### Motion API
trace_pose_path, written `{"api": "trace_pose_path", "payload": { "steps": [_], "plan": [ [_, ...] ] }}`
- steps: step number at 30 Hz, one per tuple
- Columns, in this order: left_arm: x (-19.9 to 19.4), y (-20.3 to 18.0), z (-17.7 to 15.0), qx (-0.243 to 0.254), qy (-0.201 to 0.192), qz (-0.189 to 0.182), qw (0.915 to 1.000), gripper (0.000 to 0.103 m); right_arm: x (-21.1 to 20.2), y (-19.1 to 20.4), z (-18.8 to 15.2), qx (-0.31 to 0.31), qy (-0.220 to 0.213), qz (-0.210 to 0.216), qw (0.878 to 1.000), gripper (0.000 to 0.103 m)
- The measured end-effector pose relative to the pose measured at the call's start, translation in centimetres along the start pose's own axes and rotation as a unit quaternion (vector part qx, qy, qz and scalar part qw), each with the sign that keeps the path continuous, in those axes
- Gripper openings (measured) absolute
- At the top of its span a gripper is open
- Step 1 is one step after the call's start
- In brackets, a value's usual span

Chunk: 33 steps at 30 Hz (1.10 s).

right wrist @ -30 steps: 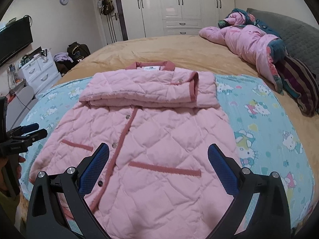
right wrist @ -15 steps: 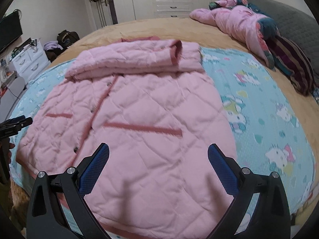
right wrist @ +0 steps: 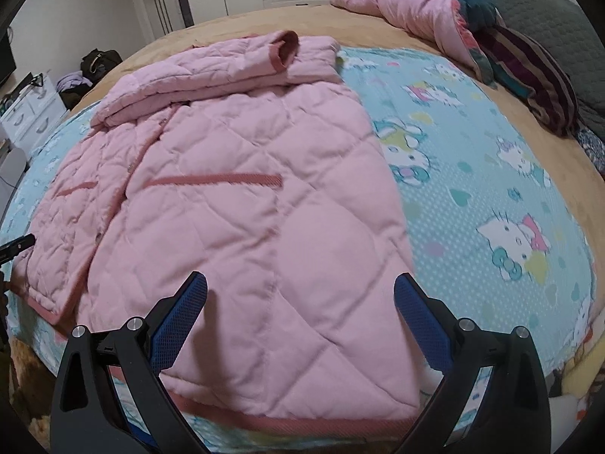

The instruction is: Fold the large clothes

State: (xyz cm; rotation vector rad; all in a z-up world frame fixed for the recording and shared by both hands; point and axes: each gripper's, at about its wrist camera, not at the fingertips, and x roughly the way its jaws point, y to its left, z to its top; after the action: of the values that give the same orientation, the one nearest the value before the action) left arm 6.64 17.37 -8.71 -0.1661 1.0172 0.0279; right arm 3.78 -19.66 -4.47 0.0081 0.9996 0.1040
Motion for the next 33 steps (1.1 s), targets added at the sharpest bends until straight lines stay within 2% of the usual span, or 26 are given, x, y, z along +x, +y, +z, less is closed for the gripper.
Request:
{"api": "trace_pose_path", "payload": {
  "steps": [10,13,28,33],
  "plan": [
    [-0.1,0.2,-1.8,-0.004,0.013,-0.027,0.9995,0.094,-0.3,-1.7,-1.5,0.018,0.017,0.003,1.0,0.099],
    [-0.1,0.0,-2.0,0.002,0.013,-0.025,0.9996,0.094,-0.3,-2.1,-2.0,0.022,0.024,0.007,0.999,0.099],
    [-0.6,-0.9,-2.6,0.004,0.015,-0.055,0.9983,0.094,-0.2,-3.0,-3.4,0.025,0.063,0.047,0.997,0.099],
    [-0.7,-0.8,-2.9,0.004,0.018,-0.063,0.9978,0.094,-0.2,-3.5,-4.1,0.041,0.072,0.078,0.994,0.099]
  ]
}}
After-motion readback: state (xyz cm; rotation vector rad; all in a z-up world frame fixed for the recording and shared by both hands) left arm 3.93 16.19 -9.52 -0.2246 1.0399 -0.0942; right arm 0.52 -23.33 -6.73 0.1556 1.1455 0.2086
